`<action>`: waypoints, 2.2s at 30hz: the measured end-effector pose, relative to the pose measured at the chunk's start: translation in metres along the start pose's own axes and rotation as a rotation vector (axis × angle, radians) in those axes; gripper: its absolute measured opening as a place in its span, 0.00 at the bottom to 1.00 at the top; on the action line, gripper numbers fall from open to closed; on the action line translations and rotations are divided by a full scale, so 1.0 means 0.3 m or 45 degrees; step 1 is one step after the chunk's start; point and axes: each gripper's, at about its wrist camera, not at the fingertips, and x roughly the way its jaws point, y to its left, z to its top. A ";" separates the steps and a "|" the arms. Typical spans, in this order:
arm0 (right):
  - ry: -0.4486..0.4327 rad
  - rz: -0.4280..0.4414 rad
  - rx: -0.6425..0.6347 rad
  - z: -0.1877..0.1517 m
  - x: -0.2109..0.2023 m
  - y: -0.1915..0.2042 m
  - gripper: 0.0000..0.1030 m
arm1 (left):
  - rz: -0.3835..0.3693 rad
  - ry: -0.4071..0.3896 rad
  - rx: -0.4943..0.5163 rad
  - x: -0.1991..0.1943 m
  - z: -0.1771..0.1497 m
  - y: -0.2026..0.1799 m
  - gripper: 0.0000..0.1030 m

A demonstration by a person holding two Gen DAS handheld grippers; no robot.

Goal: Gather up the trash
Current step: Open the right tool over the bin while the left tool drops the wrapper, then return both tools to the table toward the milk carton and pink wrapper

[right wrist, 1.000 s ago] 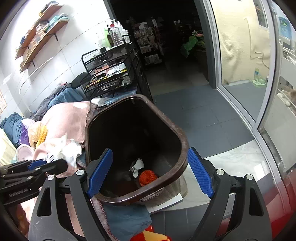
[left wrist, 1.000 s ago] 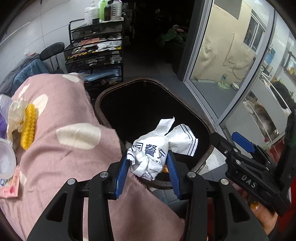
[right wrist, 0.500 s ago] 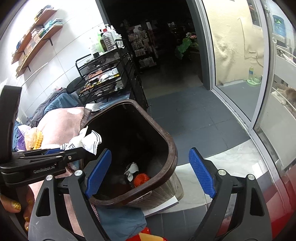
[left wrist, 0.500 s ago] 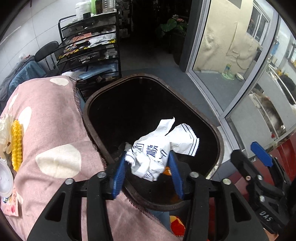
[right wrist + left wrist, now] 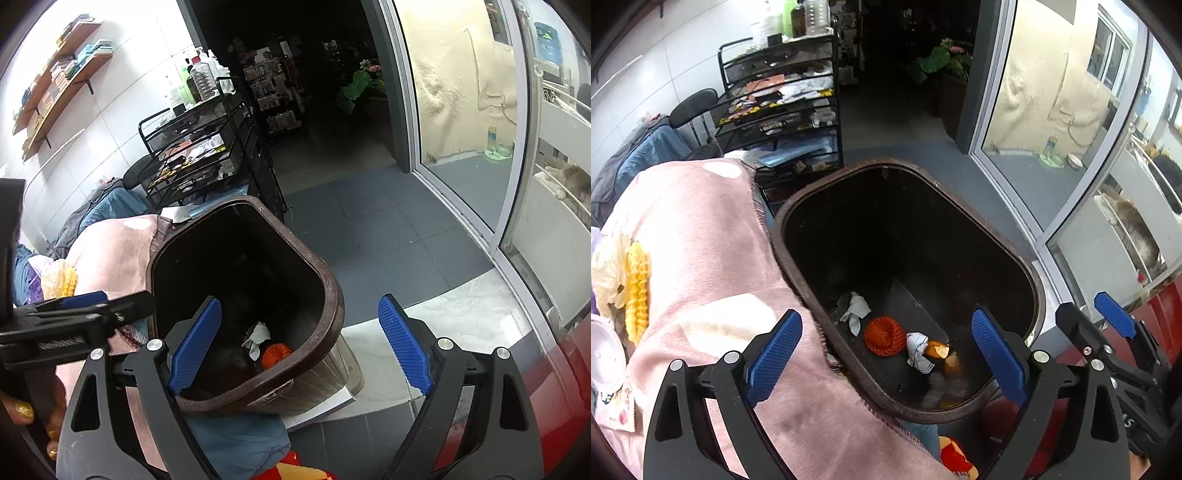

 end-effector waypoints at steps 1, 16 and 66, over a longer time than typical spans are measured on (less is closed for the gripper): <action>0.001 0.000 -0.004 -0.002 0.001 0.001 0.85 | 0.008 -0.014 -0.001 -0.014 -0.003 0.004 0.90; -0.022 0.028 -0.129 -0.028 -0.015 0.111 0.86 | 0.096 -0.222 -0.037 -0.234 -0.101 0.108 0.93; 0.236 0.722 -1.133 -0.376 -0.087 1.251 0.86 | 0.511 -0.178 -0.786 -0.593 -0.738 1.106 0.94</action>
